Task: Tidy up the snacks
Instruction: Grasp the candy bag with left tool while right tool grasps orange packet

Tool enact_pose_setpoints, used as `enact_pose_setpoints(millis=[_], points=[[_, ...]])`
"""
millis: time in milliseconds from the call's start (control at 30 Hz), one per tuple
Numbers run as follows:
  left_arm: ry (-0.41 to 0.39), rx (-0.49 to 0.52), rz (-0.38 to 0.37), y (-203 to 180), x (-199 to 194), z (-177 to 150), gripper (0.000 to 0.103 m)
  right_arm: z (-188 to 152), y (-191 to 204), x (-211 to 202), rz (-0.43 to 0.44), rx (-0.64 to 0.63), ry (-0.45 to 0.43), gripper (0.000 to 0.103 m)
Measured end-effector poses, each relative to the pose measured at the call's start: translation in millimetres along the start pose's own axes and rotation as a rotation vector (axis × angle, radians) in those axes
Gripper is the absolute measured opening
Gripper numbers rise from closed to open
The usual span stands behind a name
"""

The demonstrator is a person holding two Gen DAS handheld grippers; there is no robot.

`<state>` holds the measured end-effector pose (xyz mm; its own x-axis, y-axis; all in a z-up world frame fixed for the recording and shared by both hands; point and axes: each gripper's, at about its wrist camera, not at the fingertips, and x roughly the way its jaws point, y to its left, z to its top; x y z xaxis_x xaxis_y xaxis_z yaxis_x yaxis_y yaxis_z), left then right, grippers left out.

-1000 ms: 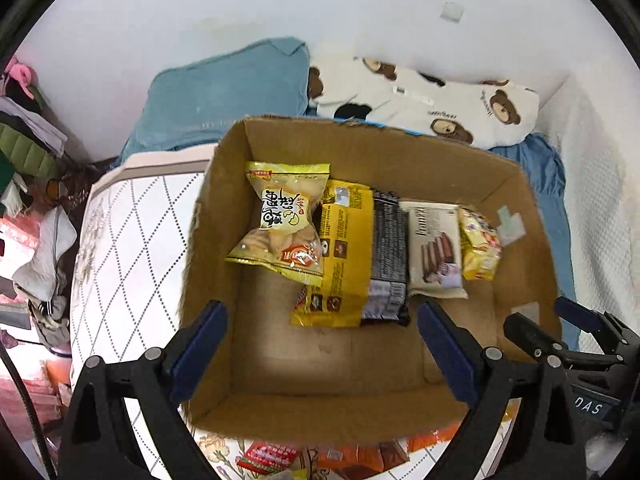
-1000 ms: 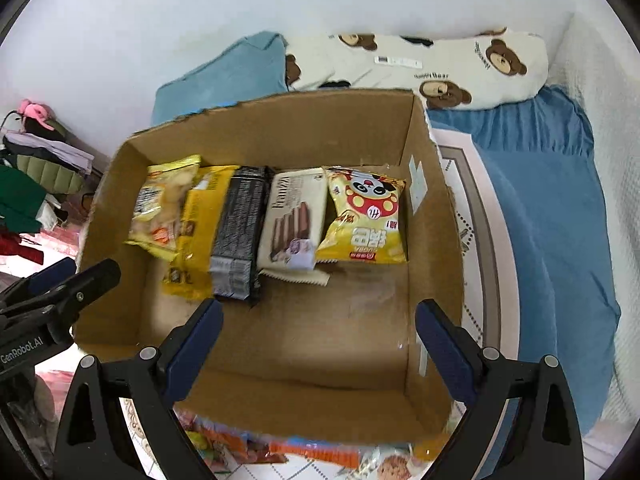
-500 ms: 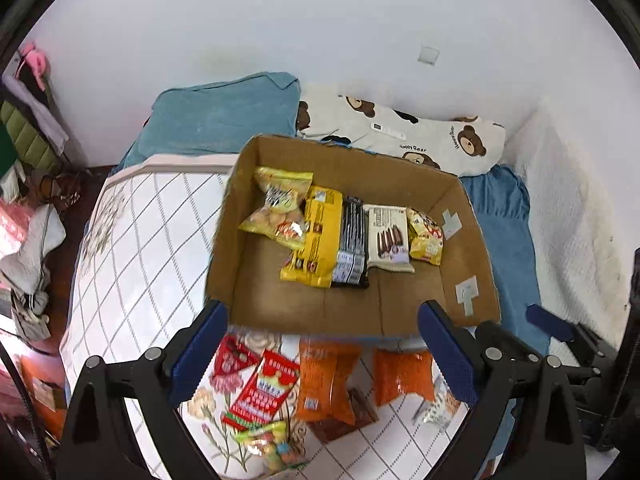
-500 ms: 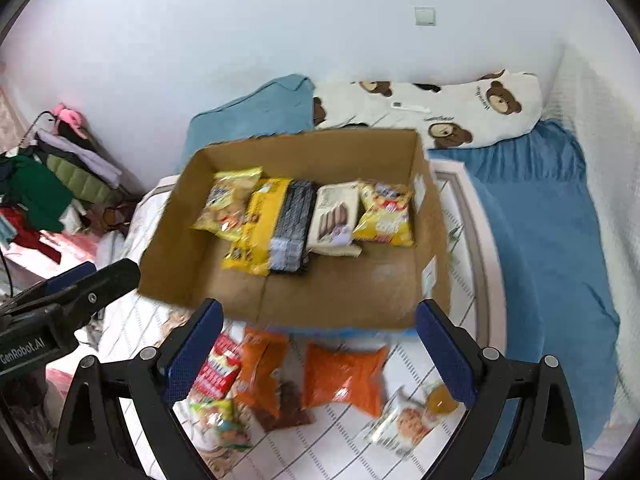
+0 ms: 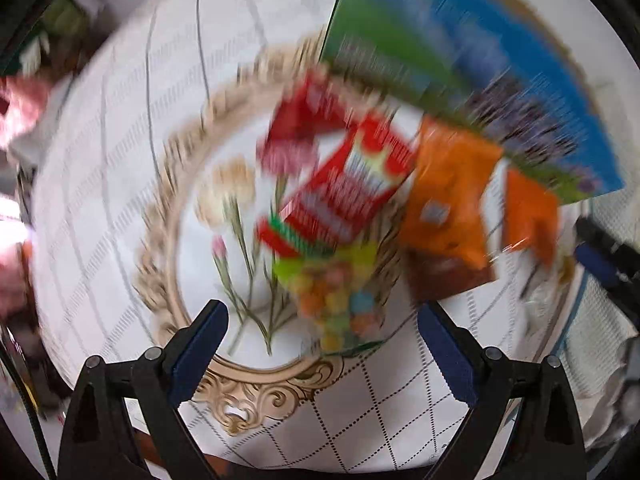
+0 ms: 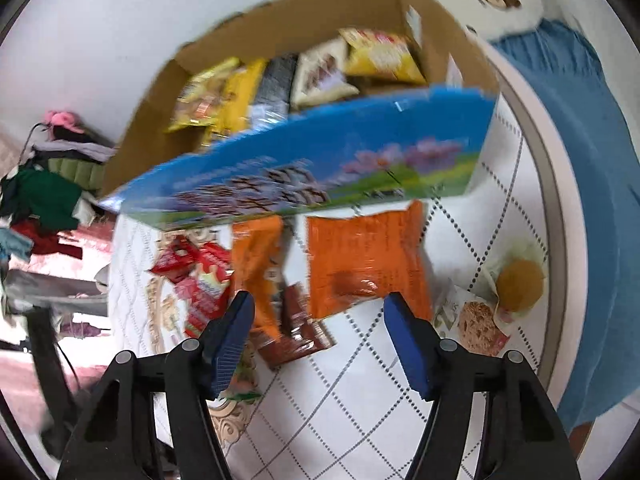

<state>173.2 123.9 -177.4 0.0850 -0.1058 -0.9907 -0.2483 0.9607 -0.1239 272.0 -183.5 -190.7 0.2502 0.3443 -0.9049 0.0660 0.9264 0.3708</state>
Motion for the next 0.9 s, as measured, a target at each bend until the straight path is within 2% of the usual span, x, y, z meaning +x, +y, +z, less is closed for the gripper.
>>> enact_pose_setpoints(millis=[167,233,333,367,400,433,500,567,600,733,900], points=[[0.045,-0.021,0.021,-2.9,36.2,-1.1,0.097,14.3,2.8,32.4,-0.110,-0.037,0.006,0.074],[0.063,-0.022,0.027,-5.3,47.9,1.8,0.097,19.5,8.5,45.7,-0.199,-0.084,0.004,0.078],[0.068,-0.017,0.045,-9.1,60.9,4.0,0.097,26.4,8.4,66.7,-0.242,-0.099,0.047,0.079],[0.070,-0.015,0.047,-10.1,63.9,4.6,0.094,26.3,7.0,74.0,-0.244,-0.102,0.064,0.079],[0.067,-0.011,0.046,-13.0,65.9,5.8,0.086,25.2,6.0,76.4,-0.234,-0.101,0.067,0.078],[0.060,-0.009,0.052,-14.9,66.6,5.8,0.082,23.3,5.4,77.0,-0.223,-0.103,0.063,0.074],[0.041,-0.002,0.039,-18.7,65.5,4.9,0.065,16.2,6.1,74.4,-0.208,-0.126,0.052,0.070],[0.032,0.007,0.039,-19.9,63.7,0.4,0.053,5.9,6.5,72.8,-0.195,-0.143,0.067,0.068],[0.031,0.017,0.036,-22.7,62.5,-1.8,0.051,-1.6,6.8,71.8,-0.187,-0.158,0.081,0.068],[0.041,0.067,0.026,-25.5,58.9,-28.7,0.050,-45.5,5.3,65.4,-0.164,-0.213,0.147,0.068],[0.113,0.137,0.007,-31.7,69.4,-73.7,0.050,-108.0,-3.9,63.2,-0.159,-0.243,0.231,0.068]])
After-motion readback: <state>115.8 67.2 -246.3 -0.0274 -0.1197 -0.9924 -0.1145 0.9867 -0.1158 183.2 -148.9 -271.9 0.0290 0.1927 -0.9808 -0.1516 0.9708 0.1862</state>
